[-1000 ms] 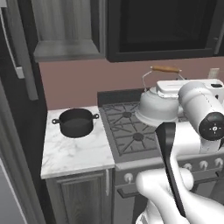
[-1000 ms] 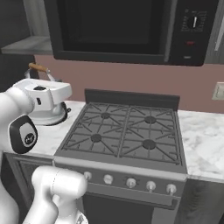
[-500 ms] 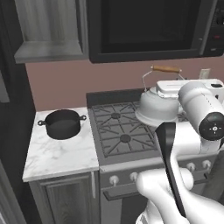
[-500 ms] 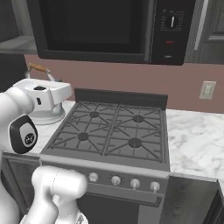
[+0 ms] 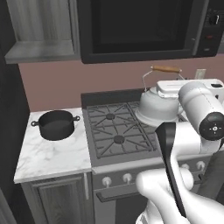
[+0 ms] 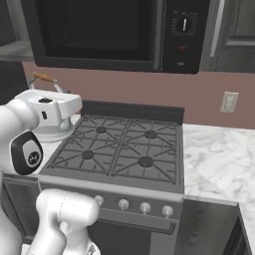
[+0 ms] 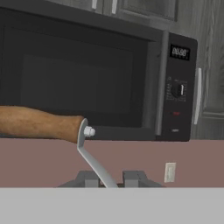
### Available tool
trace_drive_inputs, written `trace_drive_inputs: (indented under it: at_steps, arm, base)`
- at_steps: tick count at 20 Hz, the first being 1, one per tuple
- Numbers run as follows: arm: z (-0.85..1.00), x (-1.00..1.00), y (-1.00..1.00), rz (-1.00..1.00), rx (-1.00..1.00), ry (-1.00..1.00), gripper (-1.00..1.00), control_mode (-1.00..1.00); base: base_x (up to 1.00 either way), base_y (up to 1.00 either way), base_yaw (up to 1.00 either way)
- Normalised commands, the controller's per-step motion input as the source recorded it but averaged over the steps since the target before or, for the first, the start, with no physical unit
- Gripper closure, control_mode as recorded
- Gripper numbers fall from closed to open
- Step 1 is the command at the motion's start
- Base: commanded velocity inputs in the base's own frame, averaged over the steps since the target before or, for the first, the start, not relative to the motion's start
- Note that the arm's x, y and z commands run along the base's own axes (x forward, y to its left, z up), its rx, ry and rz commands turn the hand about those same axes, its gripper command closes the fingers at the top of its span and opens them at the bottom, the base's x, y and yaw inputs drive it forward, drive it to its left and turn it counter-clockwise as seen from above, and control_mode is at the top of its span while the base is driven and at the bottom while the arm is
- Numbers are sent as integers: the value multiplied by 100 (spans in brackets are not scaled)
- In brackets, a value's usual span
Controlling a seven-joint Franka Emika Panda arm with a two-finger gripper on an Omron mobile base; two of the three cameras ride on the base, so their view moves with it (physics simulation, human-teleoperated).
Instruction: Pick the kettle from the cabinet and place it on a stove burner. Then pick the pot from the counter and place it on another stove burner. Finally, turn both burners on.
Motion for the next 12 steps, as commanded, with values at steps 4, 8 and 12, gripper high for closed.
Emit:
trace_drive_inputs:
  at_steps: [4,8,12]
  arm:
    - [0,0,0,0,0,0,100,100]
    - [0,0,0,0,0,0,100,100]
    - [0,0,0,0,0,0,100,100]
  base:
    - [32,-19,1]
    - [50,-2,2]
    - [55,-1,2]
